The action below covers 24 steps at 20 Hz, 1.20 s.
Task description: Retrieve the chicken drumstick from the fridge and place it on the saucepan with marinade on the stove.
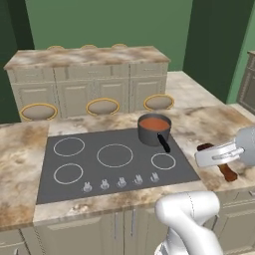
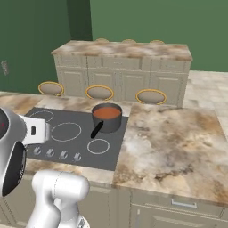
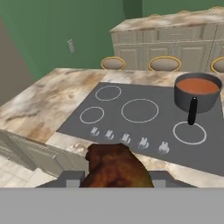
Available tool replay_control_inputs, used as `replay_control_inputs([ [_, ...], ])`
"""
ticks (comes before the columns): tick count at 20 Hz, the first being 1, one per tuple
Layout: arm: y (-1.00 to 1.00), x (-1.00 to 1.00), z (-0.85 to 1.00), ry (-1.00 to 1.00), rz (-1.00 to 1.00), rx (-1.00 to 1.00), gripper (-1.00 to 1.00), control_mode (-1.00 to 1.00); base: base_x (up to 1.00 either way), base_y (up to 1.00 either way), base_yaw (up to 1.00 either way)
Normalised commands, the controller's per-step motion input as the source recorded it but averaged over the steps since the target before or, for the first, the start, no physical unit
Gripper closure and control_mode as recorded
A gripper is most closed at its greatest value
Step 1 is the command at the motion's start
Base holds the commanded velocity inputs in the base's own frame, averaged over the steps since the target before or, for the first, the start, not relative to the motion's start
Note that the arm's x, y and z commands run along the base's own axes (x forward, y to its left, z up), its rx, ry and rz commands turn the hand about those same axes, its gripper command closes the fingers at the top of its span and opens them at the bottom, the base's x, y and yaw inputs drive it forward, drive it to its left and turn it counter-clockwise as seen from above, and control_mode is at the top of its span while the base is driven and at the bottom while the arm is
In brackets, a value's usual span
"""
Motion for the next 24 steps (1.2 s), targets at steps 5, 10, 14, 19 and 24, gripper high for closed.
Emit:
replay_control_inputs([
  [5,0.0,0.0,0.0,0.0,0.0,0.0,1.0,1.0,0.73,-0.19,-0.04],
  [10,0.0,0.0,0.0,0.0,0.0,0.0,1.0,1.0,0.8,-0.26,-0.06],
  [14,0.0,0.0,0.0,0.0,0.0,0.0,1.0,1.0,0.59,-0.09,-0.06],
  [19,0.0,0.0,0.0,0.0,0.0,0.0,1.0,1.0,0.19,0.0,0.0],
  [24,0.0,0.0,0.0,0.0,0.0,0.0,1.0,1.0,0.1,0.0,0.0],
])
